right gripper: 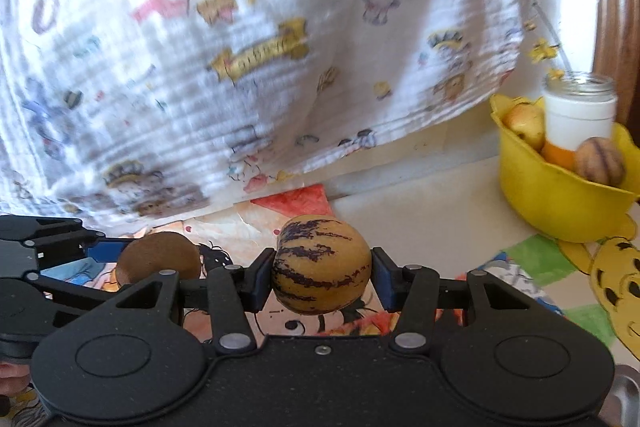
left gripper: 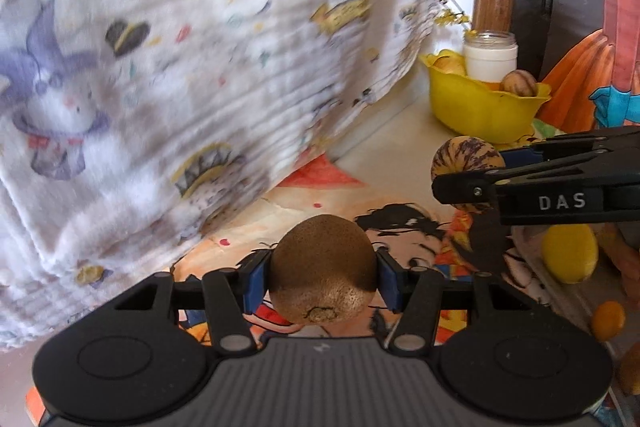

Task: Organize fruits
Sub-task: 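Carry the kiwi in the left tool while the right carries the pepino over the tray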

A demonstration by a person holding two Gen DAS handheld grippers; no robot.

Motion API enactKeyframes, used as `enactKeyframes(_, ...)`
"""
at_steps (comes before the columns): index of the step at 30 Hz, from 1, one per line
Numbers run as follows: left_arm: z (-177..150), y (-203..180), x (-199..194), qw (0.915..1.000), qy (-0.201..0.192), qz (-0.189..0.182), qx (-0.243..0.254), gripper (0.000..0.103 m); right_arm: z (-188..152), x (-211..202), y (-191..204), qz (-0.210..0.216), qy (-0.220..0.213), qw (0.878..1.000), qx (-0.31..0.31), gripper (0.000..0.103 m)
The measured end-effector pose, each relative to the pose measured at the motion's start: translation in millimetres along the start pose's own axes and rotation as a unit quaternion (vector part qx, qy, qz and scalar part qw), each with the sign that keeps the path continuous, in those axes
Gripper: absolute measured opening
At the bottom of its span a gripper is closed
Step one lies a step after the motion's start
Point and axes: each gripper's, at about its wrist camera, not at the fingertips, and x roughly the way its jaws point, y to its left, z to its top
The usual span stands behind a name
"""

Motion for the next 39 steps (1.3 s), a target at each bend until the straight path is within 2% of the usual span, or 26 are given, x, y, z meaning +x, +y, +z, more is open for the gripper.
enactKeyframes(18, -17.2, -77.7, -64.5, 0.9989, -0.006, -0.034, 0.031, 0.059, -50.6, -134.4, -22.9, -0.037, -0.058, 0.997, 0.034, 0.052)
enactKeyframes(28, -38.6, -132.8, -95.8, 0.9969, -0.004, -0.068, 0.039, 0.059, -97.8, -201.3, -39.0, -0.075, -0.062, 0.994, 0.053, 0.052)
enactKeyframes(39, -58.2, -171.0, -104.7, 0.9943, 0.008, -0.095, 0.048, 0.059, -141.5, -245.3, -61.4, -0.117, -0.065, 0.988, 0.078, 0.052)
